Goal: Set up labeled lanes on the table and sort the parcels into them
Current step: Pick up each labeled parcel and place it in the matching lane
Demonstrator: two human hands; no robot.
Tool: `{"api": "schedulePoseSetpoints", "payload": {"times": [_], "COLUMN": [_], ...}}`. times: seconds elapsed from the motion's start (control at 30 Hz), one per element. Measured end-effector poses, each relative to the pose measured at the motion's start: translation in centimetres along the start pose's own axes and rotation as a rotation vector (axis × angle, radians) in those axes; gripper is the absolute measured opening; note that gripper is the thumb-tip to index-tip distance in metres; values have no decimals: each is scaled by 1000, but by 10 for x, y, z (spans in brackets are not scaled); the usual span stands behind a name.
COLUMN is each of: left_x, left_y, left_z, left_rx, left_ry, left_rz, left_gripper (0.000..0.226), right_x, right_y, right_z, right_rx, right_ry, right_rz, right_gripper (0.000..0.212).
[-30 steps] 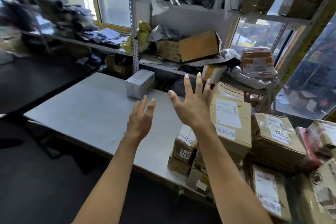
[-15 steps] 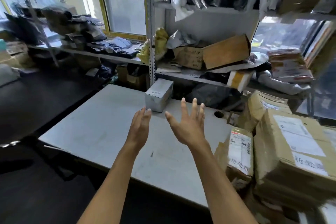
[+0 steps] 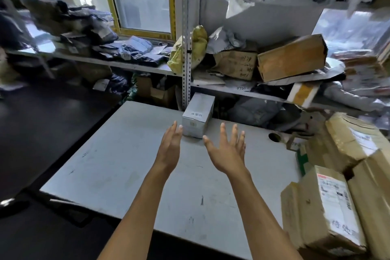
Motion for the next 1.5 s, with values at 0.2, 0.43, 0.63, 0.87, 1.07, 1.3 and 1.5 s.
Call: {"api": "schedulePoseSetpoints", "payload": {"times": [0.2,0.43,0.63,0.87,1.07,1.3,1.5], "left_x": [-4,-26,-44,-49,-65,-96,-116], "left_y": [-2,2,-25,-67,-93,-116,-130], "left_z": [60,134,187,269,325,363,361], "left_rx": [53,94,208,285,401,503,554], "left_ry": [-41,-41,-120,-155,-155,-219,-346], "left_rz": [-17,-92,-99,-57,-71,-149,-205], "left_gripper": [60,58,61,59,62,62,63], "right_x": [-24,-36,-63,-102,-124,-148,-171], "right_y": [-7,-6,-3,19,23,13,10], "right_z": [59,130,187,238,297,338,341], "right_rx": [-59,-128,-264,-460,-620,-675,-641], "right_ry": [-53,-103,-124,-73,2,-18,-21], "right_rz": [24,36,158,433,721,1012,1161], "right_gripper": [87,84,80,68,66,66,57]}}
Point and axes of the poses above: each hand's wrist, its own z-axis towards the middle knuckle, its own x-axis out of the back of the hand, y = z × x, the point moved 6 cm from there along z, towards the middle knuckle, and after that the axes turned 7 degrees about y, right-handed, at the moved point
